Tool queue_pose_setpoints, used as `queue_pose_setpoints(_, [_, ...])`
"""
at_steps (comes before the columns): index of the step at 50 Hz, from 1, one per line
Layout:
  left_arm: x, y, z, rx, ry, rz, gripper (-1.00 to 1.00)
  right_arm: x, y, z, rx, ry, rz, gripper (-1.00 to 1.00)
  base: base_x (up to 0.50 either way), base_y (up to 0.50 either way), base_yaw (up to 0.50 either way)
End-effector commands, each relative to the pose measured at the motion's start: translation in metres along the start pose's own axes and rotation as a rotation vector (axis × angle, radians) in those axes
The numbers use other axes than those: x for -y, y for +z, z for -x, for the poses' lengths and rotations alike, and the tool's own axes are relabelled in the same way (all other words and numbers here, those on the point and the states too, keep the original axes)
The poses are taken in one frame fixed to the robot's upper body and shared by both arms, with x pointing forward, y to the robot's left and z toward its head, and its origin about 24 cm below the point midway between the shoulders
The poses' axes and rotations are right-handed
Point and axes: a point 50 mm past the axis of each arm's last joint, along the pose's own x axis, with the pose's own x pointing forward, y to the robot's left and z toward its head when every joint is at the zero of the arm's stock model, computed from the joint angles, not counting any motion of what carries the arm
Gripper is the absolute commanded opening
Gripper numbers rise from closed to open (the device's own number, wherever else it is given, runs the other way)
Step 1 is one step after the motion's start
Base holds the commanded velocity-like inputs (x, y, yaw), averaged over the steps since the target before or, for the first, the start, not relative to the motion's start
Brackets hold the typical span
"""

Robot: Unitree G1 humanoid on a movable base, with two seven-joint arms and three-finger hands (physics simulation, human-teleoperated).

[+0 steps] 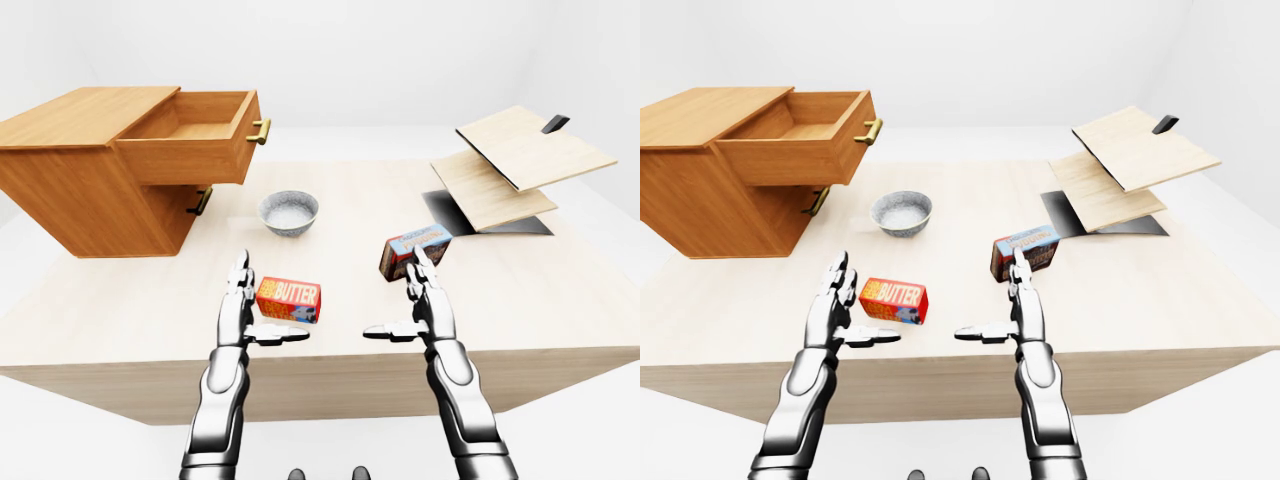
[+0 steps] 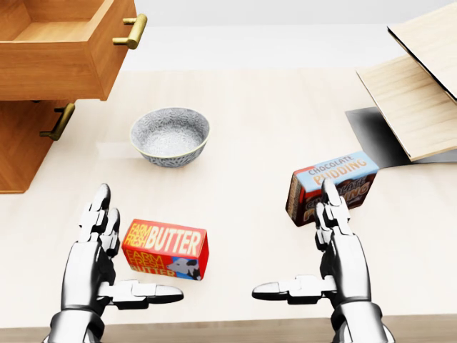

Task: Close the top drawer of the cabinet.

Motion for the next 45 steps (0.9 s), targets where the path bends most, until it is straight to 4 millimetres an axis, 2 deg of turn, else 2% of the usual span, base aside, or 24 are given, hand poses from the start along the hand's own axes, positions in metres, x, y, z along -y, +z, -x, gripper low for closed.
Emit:
queue_pose_setpoints(1, [-0.008,-0.001,0.000,-0.001,0.001,0.001,1.00,0.009,0.000,0.002,0.001,-0.001,0.004,1.00,0.00,0.00,0.00])
queue_pose_setpoints(15, [-0.013,0.004,-0.002,-0.011,0.016,0.040,1.00,0.009,0.001,0.001,-0.002,-0.003,0.006,1.00,0.00,0.00,0.00])
queue_pose_setpoints(22, [-0.011,0.023,-0.001,0.043,-0.019,0.019,1.00,0.008,0.007,-0.002,-0.005,-0.010,-0.002,1.00,0.00,0.00,0.00])
queue_pose_setpoints(27, [-0.013,0.053,-0.009,0.167,-0.035,0.032,1.00,0.007,0.030,-0.004,0.076,0.002,-0.047,1.00,0.00,0.00,0.00])
queue_pose_setpoints(37, [-0.006,0.118,-0.019,0.429,-0.087,0.032,1.00,0.002,0.099,-0.013,0.359,0.038,-0.021,1.00,0.00,0.00,0.00])
queue_pose_setpoints(43, [-0.005,0.133,-0.020,0.490,-0.095,0.027,1.00,0.002,0.124,-0.013,0.462,0.043,0.018,1.00,0.00,0.00,0.00])
queue_pose_setpoints(45, [-0.005,0.136,-0.018,0.502,-0.094,0.027,1.00,0.003,0.125,-0.012,0.468,0.040,0.043,1.00,0.00,0.00,0.00])
